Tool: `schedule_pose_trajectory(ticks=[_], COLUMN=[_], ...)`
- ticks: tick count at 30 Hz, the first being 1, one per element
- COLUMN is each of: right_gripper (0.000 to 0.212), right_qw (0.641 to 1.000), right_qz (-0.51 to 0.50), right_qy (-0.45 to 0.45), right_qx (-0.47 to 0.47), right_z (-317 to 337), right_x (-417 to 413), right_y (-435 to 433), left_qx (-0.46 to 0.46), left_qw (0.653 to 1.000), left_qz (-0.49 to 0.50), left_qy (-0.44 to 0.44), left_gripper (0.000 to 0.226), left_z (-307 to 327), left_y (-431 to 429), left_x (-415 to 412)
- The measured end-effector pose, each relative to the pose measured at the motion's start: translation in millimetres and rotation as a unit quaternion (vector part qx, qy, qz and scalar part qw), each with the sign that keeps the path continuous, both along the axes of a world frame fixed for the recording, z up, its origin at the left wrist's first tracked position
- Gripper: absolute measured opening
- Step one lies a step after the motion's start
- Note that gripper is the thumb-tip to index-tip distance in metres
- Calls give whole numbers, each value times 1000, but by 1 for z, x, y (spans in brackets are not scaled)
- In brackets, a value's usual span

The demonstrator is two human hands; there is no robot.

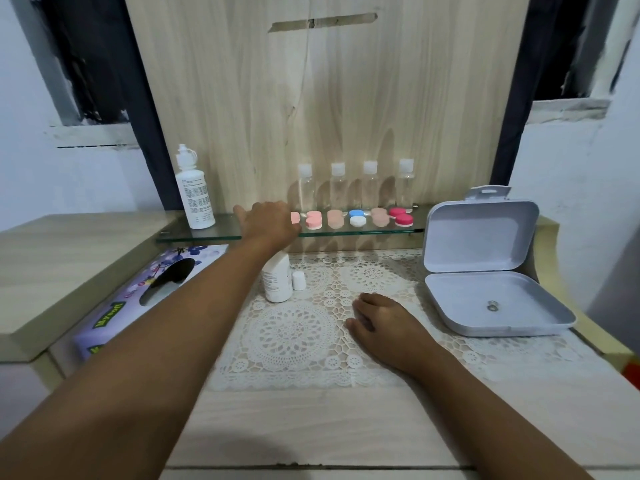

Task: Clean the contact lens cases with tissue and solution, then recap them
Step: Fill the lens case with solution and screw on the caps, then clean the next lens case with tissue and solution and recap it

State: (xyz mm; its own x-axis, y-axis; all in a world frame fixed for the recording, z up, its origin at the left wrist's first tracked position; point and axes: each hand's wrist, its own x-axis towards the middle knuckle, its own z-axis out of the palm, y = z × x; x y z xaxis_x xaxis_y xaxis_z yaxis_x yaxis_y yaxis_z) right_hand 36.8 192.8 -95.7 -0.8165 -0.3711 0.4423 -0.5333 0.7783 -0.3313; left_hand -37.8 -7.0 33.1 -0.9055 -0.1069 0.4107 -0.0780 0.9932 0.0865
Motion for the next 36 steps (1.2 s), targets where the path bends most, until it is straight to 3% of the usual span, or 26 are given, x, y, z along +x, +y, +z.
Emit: schedule_pose_trajectory(ticks=[8, 15, 27, 36], right_gripper=[33, 33, 36, 42], right_qw=[1000, 1000, 1000, 1000], right_qz=[-5, -8, -7, -18], right_qy=[-3, -10, 5, -13], right_qx=[4, 5, 3, 12], right_z=[-2, -1, -2, 0], right_x=[-1, 0, -2, -1], right_y=[0, 0, 0, -1], left_qx=[-7, -83, -90, -33], left_qw=[1000, 991, 994, 993], left_qz=[-29, -85, -58, -78], left_qy=[-7, 64, 8, 76], left_gripper=[30, 43, 38, 35], left_z=[1, 6, 0, -3], left_y=[-7, 10, 28, 25], left_x=[-3, 12, 6, 13])
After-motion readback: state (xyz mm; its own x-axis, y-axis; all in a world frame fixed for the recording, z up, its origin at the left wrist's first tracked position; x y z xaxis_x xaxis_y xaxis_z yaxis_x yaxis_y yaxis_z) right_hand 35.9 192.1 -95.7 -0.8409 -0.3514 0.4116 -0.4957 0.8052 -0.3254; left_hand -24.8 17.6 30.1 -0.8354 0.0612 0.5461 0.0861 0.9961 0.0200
